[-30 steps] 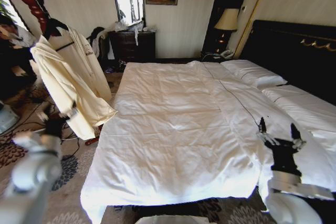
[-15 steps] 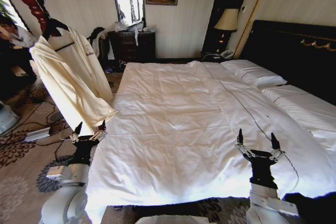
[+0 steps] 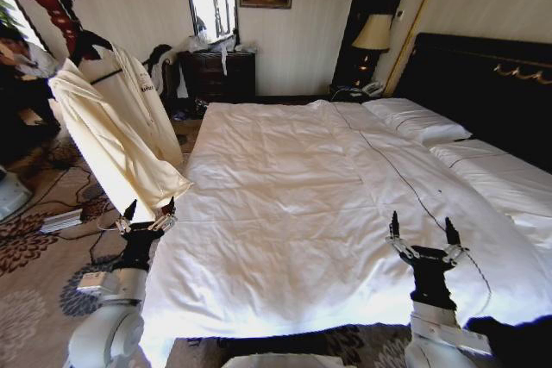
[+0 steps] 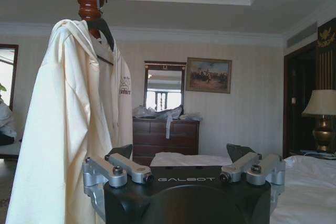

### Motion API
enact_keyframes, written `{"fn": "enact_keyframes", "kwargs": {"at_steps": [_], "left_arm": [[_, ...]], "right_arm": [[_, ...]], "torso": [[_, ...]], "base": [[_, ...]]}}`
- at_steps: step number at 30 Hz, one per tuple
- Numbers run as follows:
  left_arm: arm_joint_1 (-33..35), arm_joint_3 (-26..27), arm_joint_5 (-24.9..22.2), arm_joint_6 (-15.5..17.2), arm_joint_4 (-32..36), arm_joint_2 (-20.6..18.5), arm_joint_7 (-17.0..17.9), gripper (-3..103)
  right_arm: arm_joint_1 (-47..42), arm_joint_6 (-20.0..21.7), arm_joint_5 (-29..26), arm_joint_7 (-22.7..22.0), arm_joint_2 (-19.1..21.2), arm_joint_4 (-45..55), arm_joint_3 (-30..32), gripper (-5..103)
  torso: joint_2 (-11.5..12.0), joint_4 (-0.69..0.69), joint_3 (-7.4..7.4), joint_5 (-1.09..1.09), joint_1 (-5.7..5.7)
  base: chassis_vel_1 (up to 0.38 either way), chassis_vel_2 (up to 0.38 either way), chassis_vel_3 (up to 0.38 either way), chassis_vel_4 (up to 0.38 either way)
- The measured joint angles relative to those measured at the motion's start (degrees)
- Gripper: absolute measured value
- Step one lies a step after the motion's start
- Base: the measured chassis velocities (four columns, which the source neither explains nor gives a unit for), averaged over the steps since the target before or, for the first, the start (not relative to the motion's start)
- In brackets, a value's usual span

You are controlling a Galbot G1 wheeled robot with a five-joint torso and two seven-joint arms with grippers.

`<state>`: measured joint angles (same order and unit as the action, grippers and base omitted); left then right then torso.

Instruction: Pick up the clothes from the bed and hang them on the clothes hanger.

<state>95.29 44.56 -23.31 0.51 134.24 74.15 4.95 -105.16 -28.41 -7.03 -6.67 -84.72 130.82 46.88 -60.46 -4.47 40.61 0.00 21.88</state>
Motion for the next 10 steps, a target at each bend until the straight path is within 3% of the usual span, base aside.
{"fn": "enact_keyframes", "kwargs": {"at_steps": [10], "left_arm": [[-0.1, 0.0, -0.1, 0.1, -0.1, -0.1, 0.1, 100]], "right_arm": [[0.0, 0.1, -0.1, 0.0, 0.1, 0.0, 0.0, 100]], "torso": [[0.0, 0.00, 0.00, 0.00, 0.00]], "base": [[0.000, 0.000, 0.000, 0.000]]}}
